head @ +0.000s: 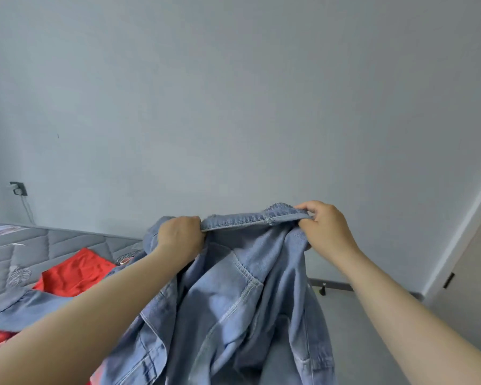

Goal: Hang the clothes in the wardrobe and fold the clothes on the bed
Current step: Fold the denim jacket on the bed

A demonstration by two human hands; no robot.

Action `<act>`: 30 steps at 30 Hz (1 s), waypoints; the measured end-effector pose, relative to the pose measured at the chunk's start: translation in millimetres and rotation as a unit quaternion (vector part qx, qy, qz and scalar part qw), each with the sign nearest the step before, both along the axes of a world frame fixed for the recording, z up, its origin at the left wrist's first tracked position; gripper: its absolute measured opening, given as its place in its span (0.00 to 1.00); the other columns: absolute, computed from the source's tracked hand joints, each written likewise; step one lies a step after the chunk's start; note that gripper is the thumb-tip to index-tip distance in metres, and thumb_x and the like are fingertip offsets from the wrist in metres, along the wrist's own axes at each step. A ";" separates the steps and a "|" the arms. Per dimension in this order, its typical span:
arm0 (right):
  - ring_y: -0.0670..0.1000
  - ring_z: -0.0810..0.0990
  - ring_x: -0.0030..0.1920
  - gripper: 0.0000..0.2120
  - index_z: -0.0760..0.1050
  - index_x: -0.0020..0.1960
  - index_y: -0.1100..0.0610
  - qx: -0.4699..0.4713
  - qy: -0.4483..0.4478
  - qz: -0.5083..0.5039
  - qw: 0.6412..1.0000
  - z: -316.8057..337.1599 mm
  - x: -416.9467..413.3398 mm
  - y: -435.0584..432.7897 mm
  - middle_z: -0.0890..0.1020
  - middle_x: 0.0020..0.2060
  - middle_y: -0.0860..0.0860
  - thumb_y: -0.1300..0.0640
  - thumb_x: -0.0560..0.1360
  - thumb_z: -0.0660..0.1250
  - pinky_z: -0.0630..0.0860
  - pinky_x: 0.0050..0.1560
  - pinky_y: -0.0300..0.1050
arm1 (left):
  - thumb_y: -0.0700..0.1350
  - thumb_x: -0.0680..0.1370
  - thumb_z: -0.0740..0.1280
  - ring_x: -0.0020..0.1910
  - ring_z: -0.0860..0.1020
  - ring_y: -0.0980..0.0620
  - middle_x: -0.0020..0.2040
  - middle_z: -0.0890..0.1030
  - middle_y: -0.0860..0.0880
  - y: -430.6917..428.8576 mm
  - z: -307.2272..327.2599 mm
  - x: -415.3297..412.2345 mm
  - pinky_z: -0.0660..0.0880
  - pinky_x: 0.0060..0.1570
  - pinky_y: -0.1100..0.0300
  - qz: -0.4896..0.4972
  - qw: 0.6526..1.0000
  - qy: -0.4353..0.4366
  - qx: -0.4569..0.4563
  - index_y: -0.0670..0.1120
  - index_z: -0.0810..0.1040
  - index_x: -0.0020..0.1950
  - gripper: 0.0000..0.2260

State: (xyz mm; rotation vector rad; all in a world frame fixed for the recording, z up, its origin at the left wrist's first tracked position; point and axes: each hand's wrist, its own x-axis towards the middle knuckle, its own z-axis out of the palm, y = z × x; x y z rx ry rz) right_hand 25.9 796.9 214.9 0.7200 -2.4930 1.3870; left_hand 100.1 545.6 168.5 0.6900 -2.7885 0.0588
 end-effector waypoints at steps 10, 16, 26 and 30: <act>0.45 0.84 0.36 0.08 0.79 0.46 0.59 -0.262 -0.008 0.017 0.965 87.5 23.0 14.5 0.84 0.40 0.55 0.68 0.74 0.64 0.81 0.38 0.40 | 0.40 0.73 0.63 0.37 0.81 0.43 0.33 0.82 0.45 24.6 131.1 34.0 0.78 0.39 0.52 -0.107 0.859 0.379 0.326 0.44 0.78 0.43 0.05; 0.46 0.80 0.38 0.07 0.75 0.51 0.52 -0.229 0.185 -0.042 0.955 135.9 59.5 36.3 0.82 0.40 0.47 0.62 0.75 0.65 0.73 0.39 0.30 | 0.48 0.77 0.65 0.46 0.76 0.48 0.43 0.80 0.52 50.1 181.9 63.7 0.68 0.40 0.55 -0.145 0.844 0.502 0.119 0.51 0.77 0.55 0.08; 0.50 0.71 0.38 0.11 0.70 0.61 0.58 -0.178 0.367 -0.059 0.911 192.8 135.2 69.0 0.78 0.46 0.54 0.63 0.78 0.60 0.65 0.38 0.38 | 0.48 0.80 0.65 0.54 0.73 0.39 0.48 0.78 0.41 86.8 218.8 140.9 0.69 0.53 0.49 -0.152 0.801 0.578 -0.036 0.44 0.74 0.67 0.17; 0.52 0.71 0.41 0.12 0.69 0.61 0.58 -0.179 0.382 -0.062 0.905 198.6 155.8 78.9 0.76 0.47 0.55 0.64 0.78 0.59 0.66 0.41 0.43 | 0.45 0.80 0.63 0.50 0.73 0.37 0.46 0.77 0.40 95.8 224.9 169.4 0.69 0.51 0.47 -0.157 0.795 0.580 -0.085 0.44 0.72 0.70 0.17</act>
